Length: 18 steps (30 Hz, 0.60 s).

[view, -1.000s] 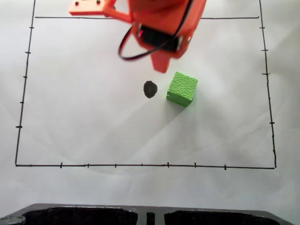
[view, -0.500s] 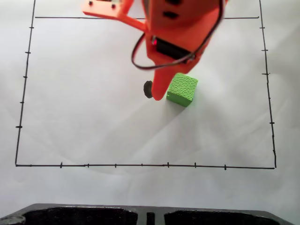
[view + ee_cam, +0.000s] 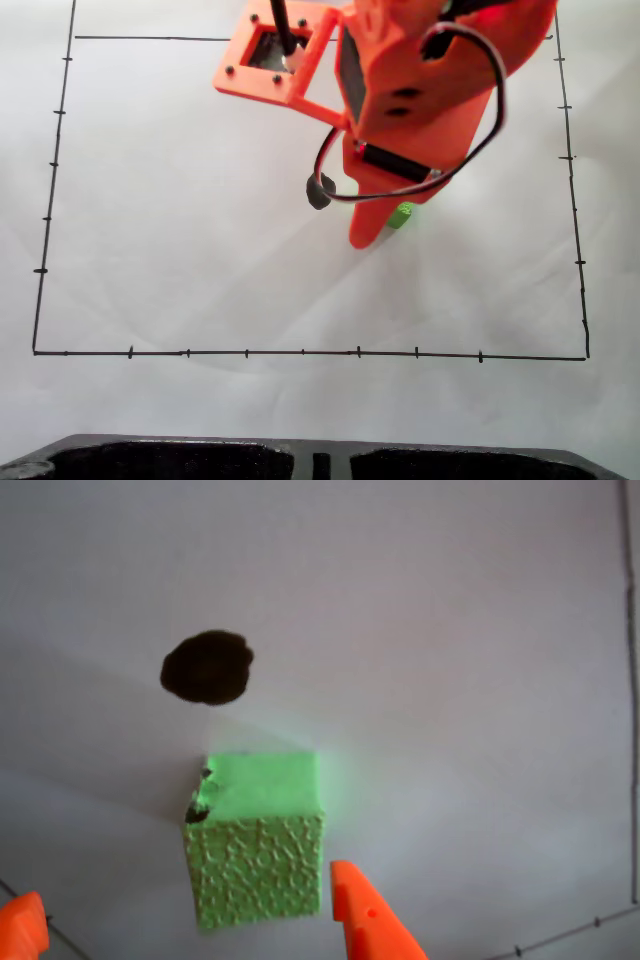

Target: Grasp the colored block, Place it on the black dot, and then return the arm to the default position.

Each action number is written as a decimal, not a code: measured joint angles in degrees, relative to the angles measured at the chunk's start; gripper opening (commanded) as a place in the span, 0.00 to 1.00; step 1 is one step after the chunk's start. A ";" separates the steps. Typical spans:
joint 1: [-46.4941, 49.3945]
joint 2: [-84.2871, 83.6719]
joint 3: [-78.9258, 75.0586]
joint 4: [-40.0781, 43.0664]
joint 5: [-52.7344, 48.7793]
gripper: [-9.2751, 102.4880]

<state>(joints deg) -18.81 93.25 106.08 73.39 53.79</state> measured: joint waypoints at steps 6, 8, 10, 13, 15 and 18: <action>-1.67 -2.20 -0.09 -1.05 -0.09 0.41; -1.67 -3.43 -0.09 -1.14 -0.26 0.41; -1.58 -3.78 -0.09 -1.41 -0.26 0.40; -1.85 -3.78 -0.09 -1.58 -0.26 0.37; -1.93 -3.78 -0.09 -1.93 -0.44 0.34; -1.93 -3.78 -0.09 -1.93 -0.79 0.30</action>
<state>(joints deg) -20.74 89.47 106.00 71.46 53.00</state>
